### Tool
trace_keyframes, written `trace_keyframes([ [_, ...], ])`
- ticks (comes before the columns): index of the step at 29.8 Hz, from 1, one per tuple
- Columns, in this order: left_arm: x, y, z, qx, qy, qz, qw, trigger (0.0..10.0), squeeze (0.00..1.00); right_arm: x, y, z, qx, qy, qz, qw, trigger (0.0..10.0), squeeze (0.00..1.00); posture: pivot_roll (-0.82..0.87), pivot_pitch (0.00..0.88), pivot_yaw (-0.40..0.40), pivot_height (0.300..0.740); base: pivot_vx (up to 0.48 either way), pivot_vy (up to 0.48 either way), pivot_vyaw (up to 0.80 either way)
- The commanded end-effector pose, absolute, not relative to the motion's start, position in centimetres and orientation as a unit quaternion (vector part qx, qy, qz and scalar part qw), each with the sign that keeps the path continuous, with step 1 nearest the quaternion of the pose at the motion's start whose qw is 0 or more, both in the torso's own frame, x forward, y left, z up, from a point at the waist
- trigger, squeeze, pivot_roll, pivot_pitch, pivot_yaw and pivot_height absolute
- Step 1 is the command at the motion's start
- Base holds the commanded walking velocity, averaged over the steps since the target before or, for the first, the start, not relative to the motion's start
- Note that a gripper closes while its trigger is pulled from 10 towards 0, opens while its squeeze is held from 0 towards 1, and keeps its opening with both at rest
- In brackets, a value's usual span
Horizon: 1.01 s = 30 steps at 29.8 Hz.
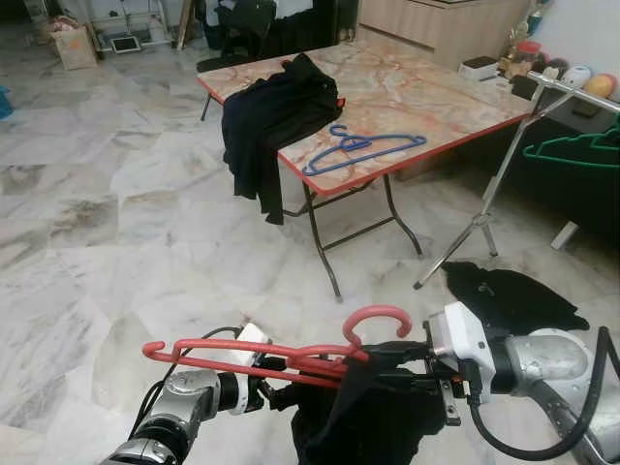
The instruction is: Hang hanger
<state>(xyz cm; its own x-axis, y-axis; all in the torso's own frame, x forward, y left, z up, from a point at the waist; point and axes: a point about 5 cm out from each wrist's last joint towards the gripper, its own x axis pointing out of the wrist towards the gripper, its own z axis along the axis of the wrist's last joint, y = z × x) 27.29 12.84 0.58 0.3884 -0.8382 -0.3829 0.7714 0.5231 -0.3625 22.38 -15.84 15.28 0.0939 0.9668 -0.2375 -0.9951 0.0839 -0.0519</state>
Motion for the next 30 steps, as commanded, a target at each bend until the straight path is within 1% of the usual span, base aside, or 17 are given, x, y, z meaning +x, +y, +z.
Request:
trace_keyframes([
  [1,27.44,12.81,0.7,-0.059,0.268,-0.488,0.829,10.0,0.0,22.32,-15.56,16.6,-0.11,0.045,0.678,0.725,10.0,0.0,-0.09,0.0,-0.026,0.74,0.0,0.0,0.0],
  [6,27.64,12.86,0.75,-0.049,0.268,-0.483,0.832,10.0,0.0,22.14,-15.45,16.81,-0.109,0.044,0.683,0.721,10.0,0.0,-0.1,0.0,-0.027,0.74,0.0,0.0,0.0],
  [7,27.62,12.85,0.73,-0.049,0.269,-0.484,0.831,7.8,0.0,22.13,-15.44,16.84,-0.108,0.044,0.683,0.721,10.0,0.0,-0.1,0.0,-0.027,0.74,0.0,0.0,0.0],
  [8,27.6,12.83,0.73,-0.049,0.269,-0.486,0.83,4.1,0.0,22.12,-15.43,16.9,-0.108,0.044,0.684,0.72,10.0,0.0,-0.1,0.0,-0.027,0.74,0.0,0.0,0.0],
  [9,27.59,12.84,0.72,-0.049,0.269,-0.486,0.83,0.0,0.0,22.12,-15.43,16.91,-0.108,0.044,0.684,0.72,10.0,0.0,-0.1,0.0,-0.027,0.74,0.0,0.0,0.0],
  [25,27.66,12.4,1.24,-0.07,0.248,-0.511,0.82,0.0,0.0,21.98,-15.19,17.22,-0.105,0.043,0.693,0.712,10.0,0.0,-0.1,0.0,-0.031,0.74,0.0,0.0,0.0],
  [30,27.63,12.18,1.57,-0.091,0.24,-0.529,0.809,0.0,0.0,21.96,-15.13,17.2,-0.103,0.044,0.694,0.711,10.0,0.0,-0.1,0.0,-0.032,0.74,0.0,0.0,0.0],
])
